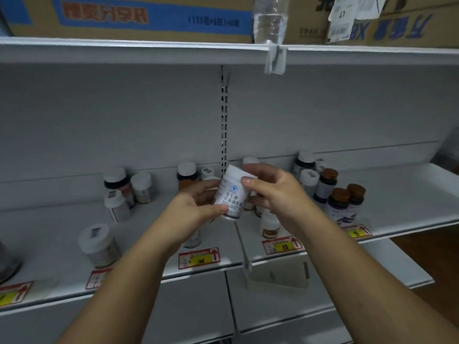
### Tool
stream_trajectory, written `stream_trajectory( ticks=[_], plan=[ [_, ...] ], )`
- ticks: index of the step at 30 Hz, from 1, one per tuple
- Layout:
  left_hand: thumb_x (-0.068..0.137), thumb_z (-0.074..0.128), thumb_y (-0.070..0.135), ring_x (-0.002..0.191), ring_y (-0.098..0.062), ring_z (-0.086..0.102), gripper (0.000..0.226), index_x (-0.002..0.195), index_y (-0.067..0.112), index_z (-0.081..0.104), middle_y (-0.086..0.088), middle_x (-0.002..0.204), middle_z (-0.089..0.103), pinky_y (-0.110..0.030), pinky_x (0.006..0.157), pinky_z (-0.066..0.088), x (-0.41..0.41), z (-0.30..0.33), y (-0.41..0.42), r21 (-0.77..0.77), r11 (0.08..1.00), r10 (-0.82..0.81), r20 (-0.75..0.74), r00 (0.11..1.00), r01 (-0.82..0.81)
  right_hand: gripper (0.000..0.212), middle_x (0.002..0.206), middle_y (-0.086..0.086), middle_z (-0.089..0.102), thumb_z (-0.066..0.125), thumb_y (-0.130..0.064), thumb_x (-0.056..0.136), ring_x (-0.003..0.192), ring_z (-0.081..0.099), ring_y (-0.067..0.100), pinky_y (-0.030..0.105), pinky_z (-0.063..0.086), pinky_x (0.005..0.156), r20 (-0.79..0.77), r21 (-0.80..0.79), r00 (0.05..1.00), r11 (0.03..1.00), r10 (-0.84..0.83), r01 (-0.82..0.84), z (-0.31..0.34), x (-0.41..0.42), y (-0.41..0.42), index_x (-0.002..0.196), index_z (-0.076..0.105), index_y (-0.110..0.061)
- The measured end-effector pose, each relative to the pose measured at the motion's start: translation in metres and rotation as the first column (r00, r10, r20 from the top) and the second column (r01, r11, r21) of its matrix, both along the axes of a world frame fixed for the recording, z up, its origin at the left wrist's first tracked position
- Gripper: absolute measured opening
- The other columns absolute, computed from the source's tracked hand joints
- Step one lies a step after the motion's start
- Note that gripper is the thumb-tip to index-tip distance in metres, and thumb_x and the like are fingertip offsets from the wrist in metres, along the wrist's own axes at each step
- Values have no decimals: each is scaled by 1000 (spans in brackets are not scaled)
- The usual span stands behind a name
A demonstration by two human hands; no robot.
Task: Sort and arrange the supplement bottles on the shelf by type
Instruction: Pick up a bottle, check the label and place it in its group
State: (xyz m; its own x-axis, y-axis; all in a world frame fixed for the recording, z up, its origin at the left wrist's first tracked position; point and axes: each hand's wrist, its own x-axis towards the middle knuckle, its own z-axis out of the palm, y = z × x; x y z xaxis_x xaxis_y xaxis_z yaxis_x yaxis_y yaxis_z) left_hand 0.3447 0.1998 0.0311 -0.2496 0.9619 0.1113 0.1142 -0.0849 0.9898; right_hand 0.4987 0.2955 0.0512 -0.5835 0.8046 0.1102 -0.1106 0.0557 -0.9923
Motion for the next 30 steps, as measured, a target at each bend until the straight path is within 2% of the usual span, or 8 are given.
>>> stream_trajectory(
  ticks=[4,6,10,14,18,20,24,30],
  plan=[
    [80,64,-3,104,-12,63,45,116,24,56,-1,114,66,-19,84,51,17,-4,4,-26,996,84,-64,994,-86,22,103,1,66,69,-10,79,93,65,15,28,58,76,-10,-12,999,999,50,-50,-7,7,14,93,64,-26],
    [81,64,-1,101,-10,64,44,113,27,57,0,113,67,-16,79,52,17,-9,0,-52,992,113,-74,991,-117,22,102,-1,66,71,-11,78,91,66,13,21,57,70,8,1,998,998,67,-67,-13,1,17,93,65,-27],
    [82,63,-1,100,-10,65,45,112,31,56,2,110,68,-24,83,52,6,-15,-9,-92,979,172,-88,981,-180,24,107,-1,65,72,-16,77,99,63,14,30,56,81,70,75,994,994,80,-85,-23,-19,14,91,64,-34],
    [82,62,-3,94,-1,66,44,116,26,57,3,109,68,-13,72,52,-15,-21,-16,-92,972,207,-95,974,-216,24,110,0,66,73,-17,76,100,62,15,36,55,86,95,78,990,991,100,-108,-25,-41,8,90,64,-34],
    [82,64,2,106,-7,63,49,126,21,54,1,119,66,-20,85,52,-33,-26,-13,-104,970,199,-169,965,-219,27,107,1,65,71,-12,77,97,62,13,31,54,83,105,98,990,990,95,-106,-24,-56,7,85,62,-35],
    [81,67,6,111,-9,60,48,122,28,56,5,121,64,-28,95,48,-40,-27,-7,-103,977,159,-232,960,-187,27,106,-1,63,71,-12,77,94,61,10,27,53,80,140,155,988,985,60,-82,-26,-60,9,83,60,-37],
    [78,72,29,113,-3,50,56,130,28,50,19,121,53,-21,95,37,-57,-31,4,-135,968,149,-375,915,-213,26,110,-3,59,72,-16,76,99,58,13,26,48,83,261,214,964,977,-59,2,-45,-59,22,91,60,-32],
    [79,71,30,112,-4,49,52,127,32,52,29,111,51,-21,95,36,-71,-43,8,-145,962,160,-384,909,-231,28,111,-4,59,74,-21,75,99,56,12,23,45,80,374,194,922,981,-98,25,-75,-54,30,95,59,-34]
  ],
)
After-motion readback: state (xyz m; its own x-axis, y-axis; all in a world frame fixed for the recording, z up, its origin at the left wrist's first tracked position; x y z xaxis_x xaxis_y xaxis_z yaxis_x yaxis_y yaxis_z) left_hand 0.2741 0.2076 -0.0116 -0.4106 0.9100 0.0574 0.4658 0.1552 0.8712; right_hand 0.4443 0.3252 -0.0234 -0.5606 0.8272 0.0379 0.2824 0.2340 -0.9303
